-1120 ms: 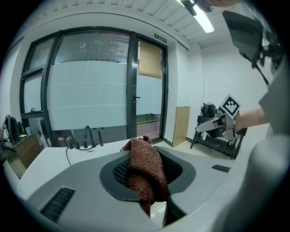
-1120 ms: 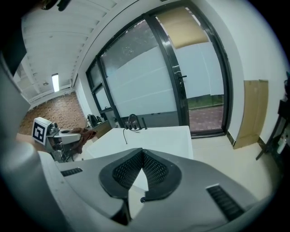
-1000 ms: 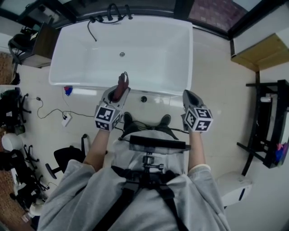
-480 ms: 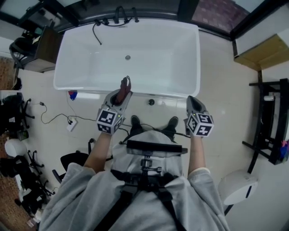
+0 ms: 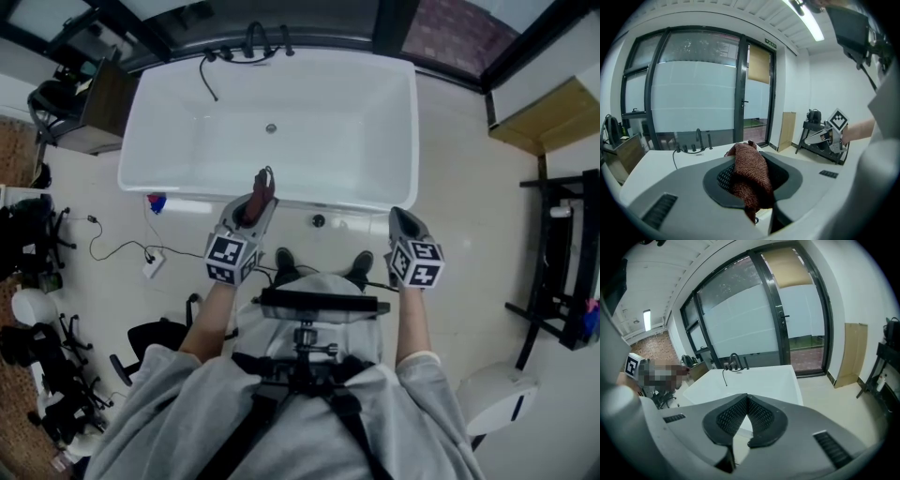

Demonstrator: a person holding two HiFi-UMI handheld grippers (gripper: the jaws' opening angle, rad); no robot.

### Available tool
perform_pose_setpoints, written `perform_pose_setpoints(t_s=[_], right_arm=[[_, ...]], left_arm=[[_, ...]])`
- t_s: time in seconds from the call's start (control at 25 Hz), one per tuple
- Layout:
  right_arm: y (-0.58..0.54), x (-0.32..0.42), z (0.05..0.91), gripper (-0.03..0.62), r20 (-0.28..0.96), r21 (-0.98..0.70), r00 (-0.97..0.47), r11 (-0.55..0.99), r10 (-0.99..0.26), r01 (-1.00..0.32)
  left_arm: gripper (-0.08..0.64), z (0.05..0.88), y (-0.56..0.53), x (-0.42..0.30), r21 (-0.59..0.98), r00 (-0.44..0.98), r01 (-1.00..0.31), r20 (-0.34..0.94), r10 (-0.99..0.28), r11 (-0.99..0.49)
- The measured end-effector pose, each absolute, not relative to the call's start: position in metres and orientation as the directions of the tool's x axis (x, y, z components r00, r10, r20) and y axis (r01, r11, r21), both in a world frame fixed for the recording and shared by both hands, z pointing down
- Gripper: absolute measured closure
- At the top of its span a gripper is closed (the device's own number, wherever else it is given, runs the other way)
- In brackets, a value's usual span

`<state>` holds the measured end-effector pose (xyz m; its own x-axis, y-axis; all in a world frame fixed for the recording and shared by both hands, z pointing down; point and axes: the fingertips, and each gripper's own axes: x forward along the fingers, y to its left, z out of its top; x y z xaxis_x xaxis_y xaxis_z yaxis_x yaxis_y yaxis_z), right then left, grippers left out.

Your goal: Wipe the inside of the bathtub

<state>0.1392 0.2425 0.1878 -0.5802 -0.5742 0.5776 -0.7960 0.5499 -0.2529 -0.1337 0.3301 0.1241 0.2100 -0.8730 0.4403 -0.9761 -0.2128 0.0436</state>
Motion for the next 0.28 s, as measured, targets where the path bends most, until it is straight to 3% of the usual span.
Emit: perform_pose_setpoints(t_s=[0.28], right_arm=[[0.2362,0.1366,0.1863,0.589,0.579,-0.243,-0.587,0.568,-0.566,-0.787]], left_arm=[[0.462,0.1251,0.3338,-0.1387,0.034,0.188,-0.980,0.448,-0.874,-0.194]])
